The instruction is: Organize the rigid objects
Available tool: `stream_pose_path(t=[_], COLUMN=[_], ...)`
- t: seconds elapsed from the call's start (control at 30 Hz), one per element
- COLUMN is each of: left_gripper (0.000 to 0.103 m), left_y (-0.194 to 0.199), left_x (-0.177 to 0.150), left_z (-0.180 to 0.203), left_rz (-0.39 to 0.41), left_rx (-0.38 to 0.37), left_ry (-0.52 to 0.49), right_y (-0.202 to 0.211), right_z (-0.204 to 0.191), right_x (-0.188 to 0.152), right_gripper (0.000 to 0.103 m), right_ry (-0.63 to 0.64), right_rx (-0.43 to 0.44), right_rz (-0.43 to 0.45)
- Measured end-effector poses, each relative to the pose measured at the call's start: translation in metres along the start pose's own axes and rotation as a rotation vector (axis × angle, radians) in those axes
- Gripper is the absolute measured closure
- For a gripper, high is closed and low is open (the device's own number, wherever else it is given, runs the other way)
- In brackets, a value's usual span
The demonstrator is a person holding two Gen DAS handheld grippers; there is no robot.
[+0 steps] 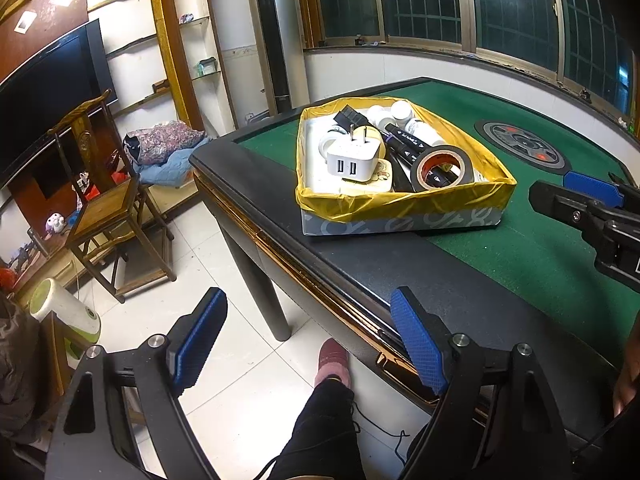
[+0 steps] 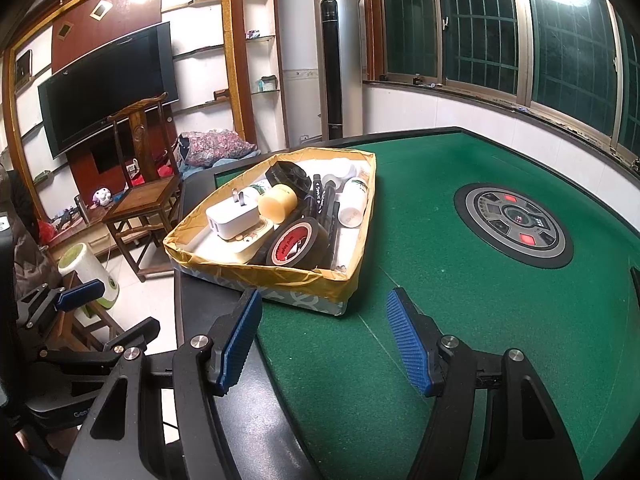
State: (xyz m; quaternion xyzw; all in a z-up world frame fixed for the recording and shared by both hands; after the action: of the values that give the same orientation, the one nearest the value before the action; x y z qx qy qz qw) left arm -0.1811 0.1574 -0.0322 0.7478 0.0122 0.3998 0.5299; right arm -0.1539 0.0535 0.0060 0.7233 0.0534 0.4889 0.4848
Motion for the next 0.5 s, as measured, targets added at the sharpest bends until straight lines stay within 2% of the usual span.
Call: stream_pose_path(t=[0.5], left_gripper=[0.018], left_y=[-0.0013], left_x=[-0.0003], left_z=[-0.0022], left_rz=[0.004], left_rx=[0.030], left_ry=[-0.011], right_y=[0.0000], right_z=[-0.0010], right_x=[0.0012], right_gripper=[0.043], right_ry=[0.007], right_rx=[0.005], right_rz=[0.006])
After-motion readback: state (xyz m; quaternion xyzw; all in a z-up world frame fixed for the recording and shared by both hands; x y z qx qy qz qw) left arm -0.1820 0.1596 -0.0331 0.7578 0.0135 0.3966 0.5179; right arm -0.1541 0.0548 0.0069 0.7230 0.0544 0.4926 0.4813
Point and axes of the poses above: each gripper's, at about its wrist camera, not at the fingertips, and y roughly against the way its jaws point, z to its right, x to its top, the point moved 8 cm from there along -y, roughly the way its jaws point, and after that the axes turned 12 degrees about -z, right-handed, at the moved point
